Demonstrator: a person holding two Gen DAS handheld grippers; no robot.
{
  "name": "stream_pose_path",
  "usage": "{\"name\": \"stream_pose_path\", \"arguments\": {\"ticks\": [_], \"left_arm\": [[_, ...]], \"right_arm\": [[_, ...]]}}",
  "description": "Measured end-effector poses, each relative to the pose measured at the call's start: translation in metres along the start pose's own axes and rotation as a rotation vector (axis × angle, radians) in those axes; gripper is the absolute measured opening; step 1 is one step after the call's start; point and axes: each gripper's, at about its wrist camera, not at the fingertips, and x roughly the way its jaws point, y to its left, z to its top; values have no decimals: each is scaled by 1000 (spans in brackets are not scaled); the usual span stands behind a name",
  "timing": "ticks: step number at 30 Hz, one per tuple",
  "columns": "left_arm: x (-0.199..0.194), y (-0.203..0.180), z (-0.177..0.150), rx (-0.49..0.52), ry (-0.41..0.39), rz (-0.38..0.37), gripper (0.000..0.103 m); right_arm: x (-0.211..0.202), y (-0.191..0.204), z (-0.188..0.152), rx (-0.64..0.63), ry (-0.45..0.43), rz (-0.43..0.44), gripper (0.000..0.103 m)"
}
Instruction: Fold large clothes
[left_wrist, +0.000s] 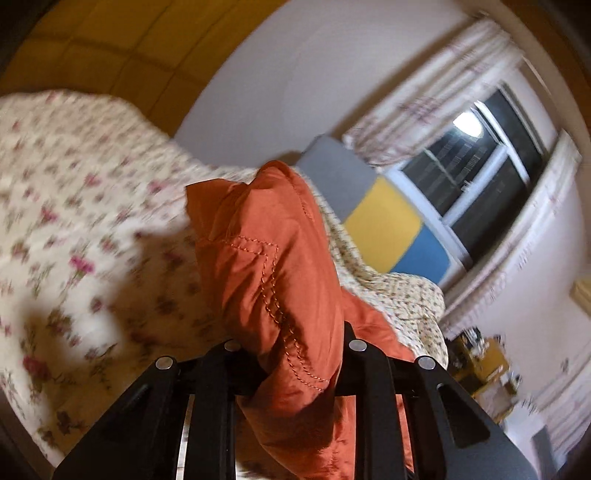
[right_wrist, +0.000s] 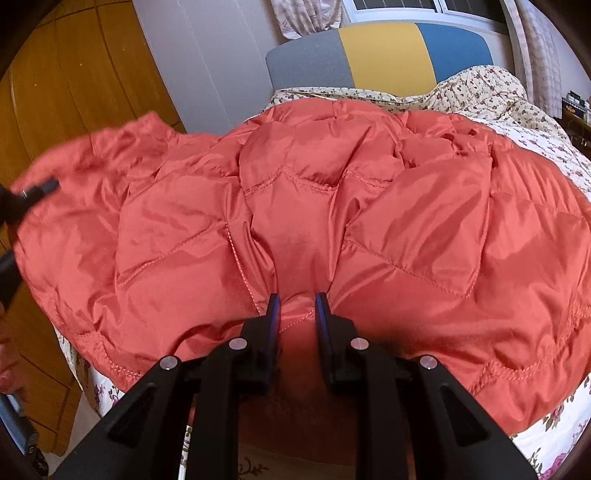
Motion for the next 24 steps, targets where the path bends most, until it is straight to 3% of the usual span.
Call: {"name": "stream_pose_path", "arguments": {"ticks": [7,14,18,20,24], "left_arm": [[-6,-74,-9,245,-22,-103,21],[1,-116,-30,402,4,-155,21],[4,-130,-41,458,20,-174,21],[6,-136,-44,481,29,-177,21],[12,-149,-55,525,46,-196,21]], "right_arm": [[1,-8,1,30,-3,25,19],[-5,-22,6,98,0,101,20],[-30,-42,12,194,-46,175,33],[-53,-54,15,200,-96,138,37],[-87,-86,10,234,-138,29,37]]}}
